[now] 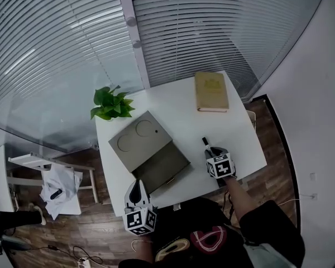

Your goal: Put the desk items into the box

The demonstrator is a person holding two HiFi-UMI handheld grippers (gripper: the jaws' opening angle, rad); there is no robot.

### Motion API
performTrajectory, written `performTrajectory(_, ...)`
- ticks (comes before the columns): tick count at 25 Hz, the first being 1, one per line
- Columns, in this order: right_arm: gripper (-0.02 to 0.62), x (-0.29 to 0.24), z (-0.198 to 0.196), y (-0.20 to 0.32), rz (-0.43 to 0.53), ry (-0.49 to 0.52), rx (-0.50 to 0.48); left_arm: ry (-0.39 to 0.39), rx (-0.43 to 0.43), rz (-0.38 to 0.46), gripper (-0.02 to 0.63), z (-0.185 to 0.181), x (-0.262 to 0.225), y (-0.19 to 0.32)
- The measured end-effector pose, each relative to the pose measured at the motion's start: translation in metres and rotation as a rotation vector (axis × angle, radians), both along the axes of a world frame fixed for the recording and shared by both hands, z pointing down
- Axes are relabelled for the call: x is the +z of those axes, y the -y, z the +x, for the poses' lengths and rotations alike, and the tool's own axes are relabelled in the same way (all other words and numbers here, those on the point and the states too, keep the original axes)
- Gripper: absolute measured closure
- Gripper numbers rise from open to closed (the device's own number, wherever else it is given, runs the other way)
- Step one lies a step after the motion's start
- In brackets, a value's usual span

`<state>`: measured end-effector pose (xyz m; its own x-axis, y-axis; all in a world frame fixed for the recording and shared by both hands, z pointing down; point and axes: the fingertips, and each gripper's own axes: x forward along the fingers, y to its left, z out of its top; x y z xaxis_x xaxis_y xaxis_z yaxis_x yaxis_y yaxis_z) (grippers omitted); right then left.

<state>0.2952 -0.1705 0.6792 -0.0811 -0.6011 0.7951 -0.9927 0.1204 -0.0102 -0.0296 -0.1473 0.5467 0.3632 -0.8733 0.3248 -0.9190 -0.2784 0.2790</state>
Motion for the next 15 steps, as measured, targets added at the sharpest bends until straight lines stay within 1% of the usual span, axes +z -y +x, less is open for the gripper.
performTrajectory(2, 0.511, 0.0001, -0.0014, -0.0001, 0.003, 0.000, 0.004, 0.016, 0.011, 0.008, 0.586, 0.0002, -0.0009, 0.0008)
performTrajectory(5, 0.515, -0.0003, -0.0013, 0.0013, -0.002, 0.007, 0.017, 0.053, 0.031, 0.017, 0.586, 0.0014, -0.0001, 0.0015)
performTrajectory(8, 0.519, 0.0001, -0.0003, 0.0016, -0.002, 0.026, 0.037, 0.032, 0.025, 0.005, 0.586, 0.0007, 0.0011, 0.0014)
performTrajectory(15, 0.523, -0.0003, 0.0024, 0.0021, 0.001, 0.029, 0.066, 0.035, 0.021, 0.006, 0.586, -0.0073, -0.0001, 0.0003)
